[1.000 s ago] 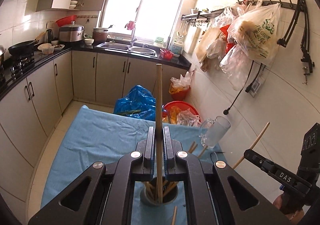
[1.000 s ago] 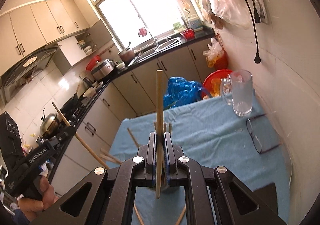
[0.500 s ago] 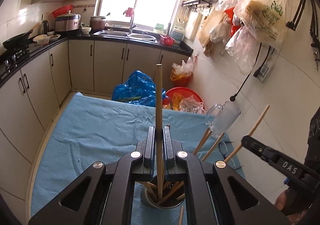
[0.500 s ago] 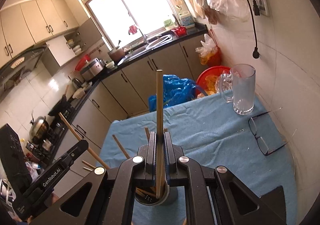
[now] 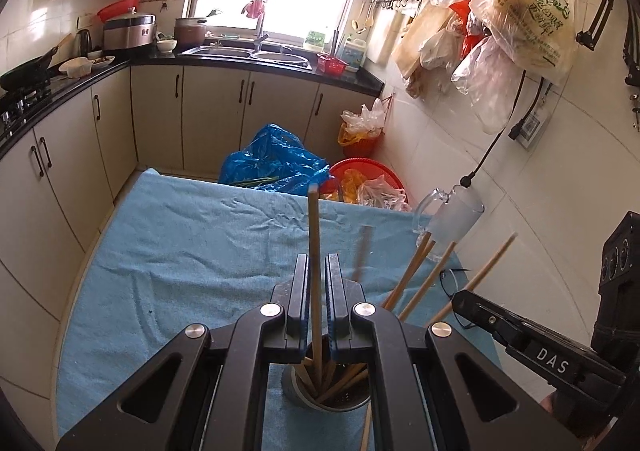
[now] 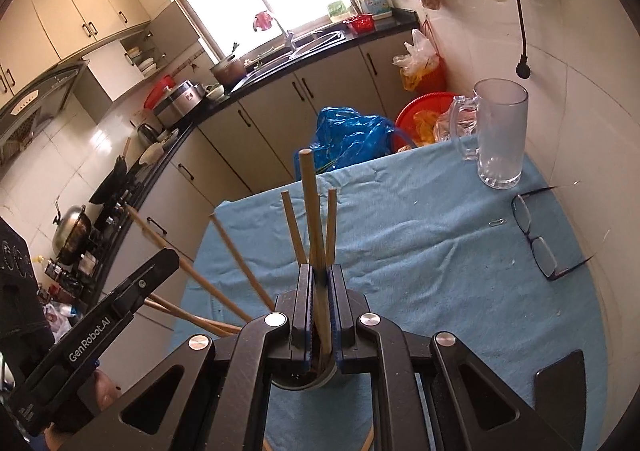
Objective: Organize utensils
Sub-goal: 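Lower both held chopsticks into the black cup, then open both tools and move them toward the last loose chopsticks, then close the right tool on a wooden chopstick while the left grasps another, then lift both chopsticks upright and carry them over the black cup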
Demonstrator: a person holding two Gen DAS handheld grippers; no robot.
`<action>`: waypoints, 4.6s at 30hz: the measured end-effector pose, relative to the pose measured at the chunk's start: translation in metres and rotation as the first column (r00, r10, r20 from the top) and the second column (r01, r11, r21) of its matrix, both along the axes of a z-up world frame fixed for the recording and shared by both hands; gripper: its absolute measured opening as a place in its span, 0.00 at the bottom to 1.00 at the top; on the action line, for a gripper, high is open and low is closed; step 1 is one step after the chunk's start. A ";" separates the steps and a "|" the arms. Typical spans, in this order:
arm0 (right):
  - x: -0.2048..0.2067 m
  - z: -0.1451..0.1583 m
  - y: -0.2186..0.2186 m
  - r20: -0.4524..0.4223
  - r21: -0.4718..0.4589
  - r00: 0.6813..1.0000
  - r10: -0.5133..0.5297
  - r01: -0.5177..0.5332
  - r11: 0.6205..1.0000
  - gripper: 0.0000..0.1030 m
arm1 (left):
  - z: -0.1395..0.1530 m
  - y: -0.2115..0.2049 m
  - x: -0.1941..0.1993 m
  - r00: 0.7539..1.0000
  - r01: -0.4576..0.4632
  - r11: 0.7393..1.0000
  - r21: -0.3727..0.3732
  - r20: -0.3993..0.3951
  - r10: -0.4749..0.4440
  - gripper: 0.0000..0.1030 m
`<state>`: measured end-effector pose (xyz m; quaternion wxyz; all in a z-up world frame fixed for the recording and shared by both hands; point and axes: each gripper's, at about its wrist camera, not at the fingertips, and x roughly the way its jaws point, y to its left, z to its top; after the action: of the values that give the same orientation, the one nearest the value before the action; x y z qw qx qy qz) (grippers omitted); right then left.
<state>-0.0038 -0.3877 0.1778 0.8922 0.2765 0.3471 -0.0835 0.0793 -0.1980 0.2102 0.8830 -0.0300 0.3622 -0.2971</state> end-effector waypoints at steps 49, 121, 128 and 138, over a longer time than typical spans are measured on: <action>-0.059 -0.167 0.065 -0.476 0.169 0.877 0.063 0.021 0.985 0.41 | -0.108 0.178 -0.097 0.917 -0.218 0.957 0.192 -0.296 0.268 0.55; -0.116 -0.059 0.038 -0.181 0.004 0.982 0.062 -0.062 0.998 0.07 | -0.067 0.104 -0.098 0.982 -0.035 0.998 0.060 -0.181 0.046 0.06; -0.118 -0.049 0.039 -0.145 -0.010 0.988 0.054 -0.056 0.998 0.07 | -0.053 0.104 -0.106 0.991 -0.023 0.999 0.045 -0.133 0.029 0.06; -0.123 -0.038 0.036 -0.111 -0.016 0.993 0.037 -0.039 0.999 0.07 | -0.046 0.104 -0.111 0.994 -0.019 0.999 0.031 -0.108 0.023 0.05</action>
<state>-0.1273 -0.3513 0.1396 0.8755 0.2567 0.4005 -0.0847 -0.0316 -0.0939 0.1639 0.8654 -0.0366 0.4137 -0.2803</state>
